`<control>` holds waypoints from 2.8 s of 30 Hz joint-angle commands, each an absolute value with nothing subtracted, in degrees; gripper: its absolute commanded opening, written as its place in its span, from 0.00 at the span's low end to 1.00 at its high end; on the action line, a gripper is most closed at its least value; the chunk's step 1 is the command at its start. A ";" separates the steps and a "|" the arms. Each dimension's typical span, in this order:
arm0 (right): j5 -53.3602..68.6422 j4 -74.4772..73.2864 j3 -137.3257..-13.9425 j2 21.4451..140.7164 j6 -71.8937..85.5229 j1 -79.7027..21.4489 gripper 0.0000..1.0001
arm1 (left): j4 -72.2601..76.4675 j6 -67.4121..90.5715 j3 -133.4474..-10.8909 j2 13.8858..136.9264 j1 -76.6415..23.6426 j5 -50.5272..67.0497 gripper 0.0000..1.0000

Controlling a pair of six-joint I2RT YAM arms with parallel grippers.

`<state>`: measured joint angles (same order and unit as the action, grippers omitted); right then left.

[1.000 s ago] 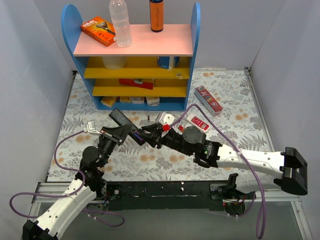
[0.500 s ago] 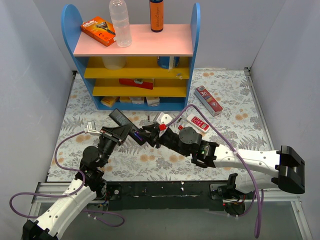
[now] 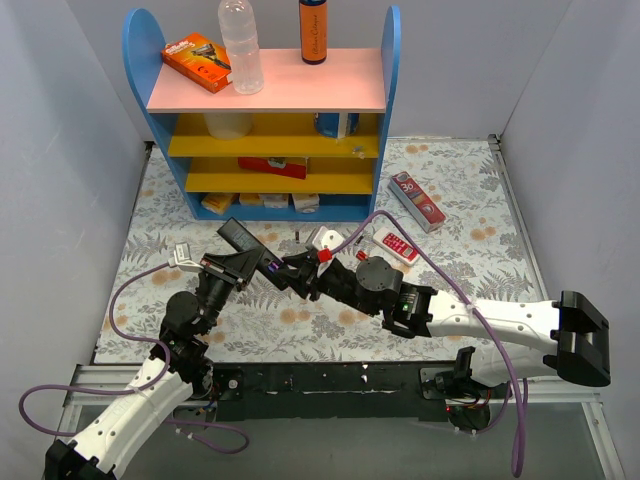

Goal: Load the batteries into the remote control
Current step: Load the battery cover into the remote control.

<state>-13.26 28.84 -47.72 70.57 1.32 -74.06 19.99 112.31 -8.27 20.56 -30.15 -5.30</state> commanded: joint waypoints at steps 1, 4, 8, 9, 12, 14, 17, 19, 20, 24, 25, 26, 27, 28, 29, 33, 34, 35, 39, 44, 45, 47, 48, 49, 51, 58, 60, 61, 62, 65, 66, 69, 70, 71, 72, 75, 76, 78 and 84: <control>-15.29 30.41 -49.40 70.14 1.85 -74.53 0.16 | 21.01 112.85 -8.70 20.13 -30.06 -6.24 0.00; -15.82 29.71 -49.57 70.31 1.85 -74.53 0.16 | 21.09 112.85 -8.79 20.04 -30.06 -6.33 0.00; -15.91 29.27 -49.48 70.31 2.28 -74.53 0.16 | 20.92 112.85 -8.88 19.95 -29.97 -6.42 0.00; -15.91 29.35 -49.40 70.49 2.20 -74.53 0.16 | 20.92 112.85 -8.79 19.86 -30.06 -6.42 0.00; -16.26 29.53 -49.31 70.75 2.20 -74.62 0.16 | 21.09 112.94 -8.79 19.95 -29.97 -6.15 0.00; -16.52 29.36 -49.57 71.01 2.55 -74.53 0.16 | 20.75 112.85 -8.96 19.69 -30.06 -6.24 0.00; -16.61 28.92 -49.66 70.84 2.90 -74.53 0.16 | 19.87 112.15 -9.32 19.08 -30.06 -6.85 0.00; -16.61 29.00 -49.57 70.40 2.90 -74.53 0.16 | 19.34 111.89 -9.40 18.90 -30.06 -7.21 0.00; -16.61 29.00 -49.48 70.40 2.90 -74.53 0.16 | 19.07 111.88 -9.40 18.81 -30.06 -7.29 0.00; -16.61 29.00 -49.57 70.49 2.90 -74.53 0.16 | 18.90 111.80 -9.32 18.63 -30.06 -7.47 0.00; -16.61 29.00 -49.66 70.49 2.90 -74.53 0.15 | 18.90 111.62 -9.32 18.63 -30.06 -7.38 0.00; -16.61 29.00 -49.57 70.58 2.90 -74.53 0.16 | 18.72 111.53 -9.40 18.55 -30.06 -7.47 0.00; -16.52 29.09 -49.66 70.58 2.90 -74.53 0.16 | 18.63 111.53 -9.40 18.72 -30.06 -7.47 0.00; -16.44 29.27 -49.75 70.66 2.90 -74.62 0.15 | 18.55 111.53 -9.40 18.63 -30.06 -7.47 0.00; -16.52 29.35 -49.66 70.75 2.81 -74.53 0.16 | 18.89 111.53 -9.49 18.63 -30.06 -7.30 0.00; -16.35 30.50 -49.39 71.19 2.90 -74.53 0.16 | 19.25 111.80 -9.41 18.63 -30.06 -6.94 0.00; -16.35 30.59 -49.39 71.45 2.90 -74.53 0.16 | 19.51 111.88 -9.49 18.63 -30.06 -6.94 0.00; -16.26 31.11 -49.22 71.54 2.99 -74.53 0.16 | 19.69 111.97 -9.49 18.72 -30.06 -6.68 0.00; -16.52 32.33 -48.69 72.16 2.90 -74.53 0.16 | 20.21 112.15 -9.32 18.90 -30.06 -6.24 0.00; -16.44 33.31 -48.16 73.04 2.55 -74.62 0.16 | 20.48 112.67 -9.40 18.81 -30.06 -5.71 0.00; -16.35 33.31 -47.99 73.21 2.11 -74.53 0.16 | 20.48 112.76 -9.49 18.72 -30.06 -5.63 0.00; -16.00 33.14 -47.99 73.74 1.58 -74.53 0.16 | 20.30 112.76 -9.49 18.46 -30.06 -5.71 0.00; -15.74 33.22 -47.90 73.91 0.97 -74.62 0.15 | 20.30 112.76 -9.58 18.28 -29.97 -5.80 0.00; -15.47 33.40 -47.55 74.26 0.79 -74.53 0.15 | 20.22 112.76 -9.84 18.11 -30.06 -5.80 0.00; -15.03 33.66 -47.29 74.70 0.18 -74.53 0.16 | 20.13 112.59 -9.93 18.11 -29.97 -5.71 0.00; -15.29 33.74 -46.41 75.33 -2.02 -74.53 0.16 | 18.28 111.80 -10.81 17.32 -30.06 -5.63 0.00; -15.29 35.59 -45.62 74.97 -2.02 -74.53 0.16 | 18.11 111.80 -10.81 17.49 -30.06 -5.36 0.00; -15.03 36.20 -45.27 74.54 -2.02 -74.53 0.16 | 18.11 111.88 -10.90 17.66 -30.06 -5.19 0.00; -14.94 36.82 -44.83 74.36 -2.20 -74.53 0.15 | 18.19 112.15 -10.81 17.93 -30.06 -5.01 0.00; -14.77 39.72 -43.95 73.57 -2.37 -74.62 0.16 | 18.37 112.67 -10.72 18.19 -30.06 -4.31 0.00; -14.68 41.12 -43.16 73.30 -2.37 -74.53 0.16 | 18.54 113.02 -10.46 18.28 -29.97 -4.13 0.00; -14.50 42.53 -42.54 72.51 -2.46 -74.53 0.15 | 18.37 113.46 -10.55 18.54 -30.06 -3.96 0.00; -14.24 43.58 -42.02 72.16 -2.46 -74.53 0.15 | 18.46 113.64 -10.37 18.54 -30.06 -3.87 0.00; -13.98 44.12 -41.75 71.90 -2.55 -74.53 0.15 | 18.54 113.90 -10.37 18.63 -29.97 -3.87 0.00; -13.80 44.64 -41.49 71.81 -2.37 -74.53 0.15 | 18.63 113.99 -10.20 18.72 -30.06 -3.78 0.00; -13.01 46.05 -40.96 71.54 -2.46 -74.53 0.15 | 18.98 114.70 -10.28 19.33 -30.06 -3.43 0.00; -12.83 46.32 -40.87 71.46 -2.46 -74.53 0.15 | 18.98 114.70 -10.37 19.68 -30.06 -3.34 0.00; -12.83 46.58 -40.70 71.54 -2.64 -74.53 0.15 | 18.98 114.78 -10.63 19.86 -30.06 -3.16 0.00; -12.83 47.55 -40.25 70.93 -2.90 -74.44 0.15 | 18.28 114.79 -10.90 20.13 -30.06 -3.08 0.00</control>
